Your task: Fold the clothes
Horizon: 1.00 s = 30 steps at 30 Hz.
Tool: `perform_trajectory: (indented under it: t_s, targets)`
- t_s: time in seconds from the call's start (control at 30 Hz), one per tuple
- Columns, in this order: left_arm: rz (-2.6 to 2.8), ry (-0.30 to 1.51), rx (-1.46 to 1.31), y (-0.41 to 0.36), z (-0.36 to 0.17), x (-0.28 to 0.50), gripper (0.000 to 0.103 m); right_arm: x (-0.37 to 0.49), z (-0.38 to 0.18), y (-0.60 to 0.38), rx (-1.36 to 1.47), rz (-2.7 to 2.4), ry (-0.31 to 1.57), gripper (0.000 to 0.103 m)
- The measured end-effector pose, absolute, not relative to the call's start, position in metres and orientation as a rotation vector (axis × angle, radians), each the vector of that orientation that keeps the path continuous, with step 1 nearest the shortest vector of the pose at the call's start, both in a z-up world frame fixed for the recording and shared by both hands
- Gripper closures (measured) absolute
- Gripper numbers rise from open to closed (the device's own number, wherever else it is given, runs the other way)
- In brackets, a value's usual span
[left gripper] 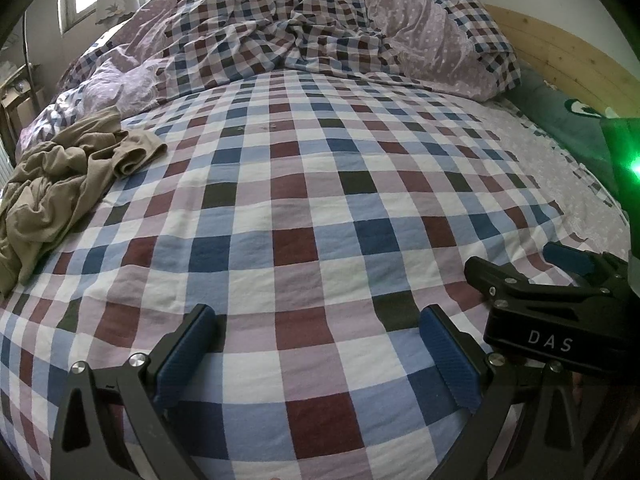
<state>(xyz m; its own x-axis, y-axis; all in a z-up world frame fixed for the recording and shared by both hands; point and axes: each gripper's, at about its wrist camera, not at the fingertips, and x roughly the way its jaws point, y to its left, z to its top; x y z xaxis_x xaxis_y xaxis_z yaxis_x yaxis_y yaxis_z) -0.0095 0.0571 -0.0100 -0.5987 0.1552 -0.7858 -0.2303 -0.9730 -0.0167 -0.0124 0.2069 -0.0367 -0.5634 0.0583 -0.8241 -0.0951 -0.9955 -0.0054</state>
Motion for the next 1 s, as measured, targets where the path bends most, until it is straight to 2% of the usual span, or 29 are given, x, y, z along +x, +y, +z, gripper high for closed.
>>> perform_trajectory:
  t_s: [1.0]
  targets:
    - [2.629,0.118,-1.279,0.0566,-0.0106,-0.0084,0.0,-0.0129,-0.0372,0.2065,-1.425,2.699,0.061,0.0]
